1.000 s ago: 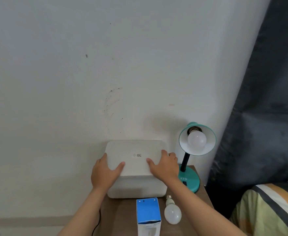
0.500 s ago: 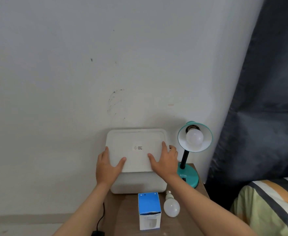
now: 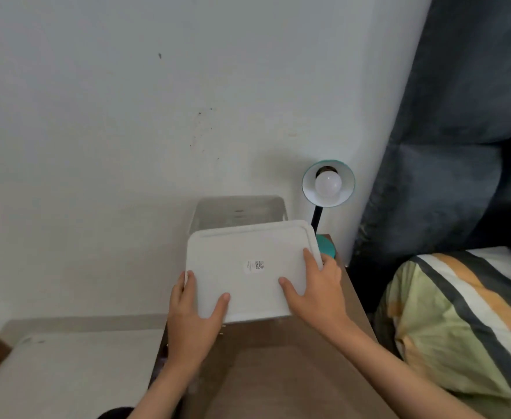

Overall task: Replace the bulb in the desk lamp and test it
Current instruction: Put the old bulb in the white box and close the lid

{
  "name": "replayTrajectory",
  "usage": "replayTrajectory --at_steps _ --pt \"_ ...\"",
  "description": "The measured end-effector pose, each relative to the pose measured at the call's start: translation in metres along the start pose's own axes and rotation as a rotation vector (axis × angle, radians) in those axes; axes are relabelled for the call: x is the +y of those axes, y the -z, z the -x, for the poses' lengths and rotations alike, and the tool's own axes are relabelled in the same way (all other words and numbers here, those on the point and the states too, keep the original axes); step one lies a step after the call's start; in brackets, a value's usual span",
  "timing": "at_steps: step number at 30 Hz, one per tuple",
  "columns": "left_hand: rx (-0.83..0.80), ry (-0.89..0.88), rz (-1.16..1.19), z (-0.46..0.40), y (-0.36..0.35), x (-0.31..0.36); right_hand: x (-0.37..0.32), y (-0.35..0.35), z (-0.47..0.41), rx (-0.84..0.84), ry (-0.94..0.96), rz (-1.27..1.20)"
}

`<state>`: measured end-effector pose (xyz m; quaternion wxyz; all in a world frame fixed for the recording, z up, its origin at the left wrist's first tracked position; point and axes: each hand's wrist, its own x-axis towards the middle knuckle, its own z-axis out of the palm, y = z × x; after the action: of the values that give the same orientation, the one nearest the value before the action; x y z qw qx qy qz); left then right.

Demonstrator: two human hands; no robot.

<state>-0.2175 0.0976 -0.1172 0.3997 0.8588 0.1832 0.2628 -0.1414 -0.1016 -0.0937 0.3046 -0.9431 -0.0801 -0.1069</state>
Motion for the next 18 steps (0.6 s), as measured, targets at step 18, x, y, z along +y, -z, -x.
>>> replayTrajectory --at_steps 18 --pt "-0.398 0.120 -0.184 0.144 -0.055 -0.038 0.119 -0.024 0.133 -0.269 -0.260 0.272"
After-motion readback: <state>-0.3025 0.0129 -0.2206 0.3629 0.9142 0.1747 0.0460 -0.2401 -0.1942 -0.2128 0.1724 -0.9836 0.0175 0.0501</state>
